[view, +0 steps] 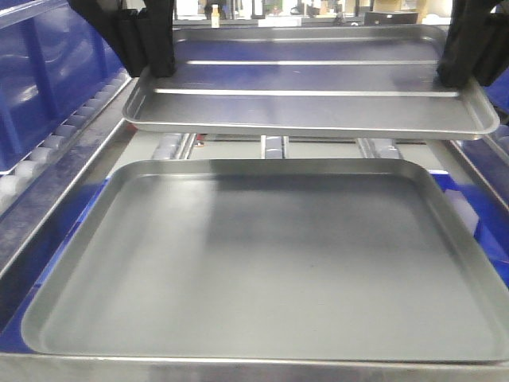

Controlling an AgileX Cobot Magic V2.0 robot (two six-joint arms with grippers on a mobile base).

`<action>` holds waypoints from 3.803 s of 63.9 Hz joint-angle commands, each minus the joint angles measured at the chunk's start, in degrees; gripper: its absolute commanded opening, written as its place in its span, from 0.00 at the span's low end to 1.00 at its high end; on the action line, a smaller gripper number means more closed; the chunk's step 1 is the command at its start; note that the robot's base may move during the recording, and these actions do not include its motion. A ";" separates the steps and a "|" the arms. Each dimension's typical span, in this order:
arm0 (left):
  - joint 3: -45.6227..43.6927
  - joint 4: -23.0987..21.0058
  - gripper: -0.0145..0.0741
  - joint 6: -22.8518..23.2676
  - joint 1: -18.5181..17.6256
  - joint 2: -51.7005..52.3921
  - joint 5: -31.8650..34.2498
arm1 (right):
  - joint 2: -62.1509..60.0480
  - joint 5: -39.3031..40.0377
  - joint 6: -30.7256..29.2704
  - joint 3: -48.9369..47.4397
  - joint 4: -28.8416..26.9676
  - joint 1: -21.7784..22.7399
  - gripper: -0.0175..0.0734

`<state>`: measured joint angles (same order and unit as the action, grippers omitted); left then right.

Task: Grab silver tray and place in blue box
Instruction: 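Hold the tray level in both grippers while the base turns away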

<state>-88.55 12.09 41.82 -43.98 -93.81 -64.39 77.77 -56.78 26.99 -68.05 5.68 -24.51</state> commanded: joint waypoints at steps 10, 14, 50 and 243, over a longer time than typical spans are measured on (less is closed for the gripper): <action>-1.87 3.46 0.05 0.29 0.02 2.82 0.43 | -1.82 -0.20 -0.84 -1.71 2.90 0.20 0.26; -1.87 3.46 0.05 0.29 0.02 2.82 0.43 | -1.82 -0.20 -0.84 -1.71 2.90 0.20 0.26; -1.87 3.46 0.05 0.29 0.02 2.82 0.43 | -1.82 -0.20 -0.84 -1.71 2.90 0.20 0.26; -1.87 3.11 0.05 0.29 0.02 2.82 0.43 | -1.82 -0.20 -0.84 -1.71 2.90 0.20 0.26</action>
<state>-88.55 11.99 41.82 -43.98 -93.81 -64.52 77.77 -57.05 27.10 -68.05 5.81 -24.63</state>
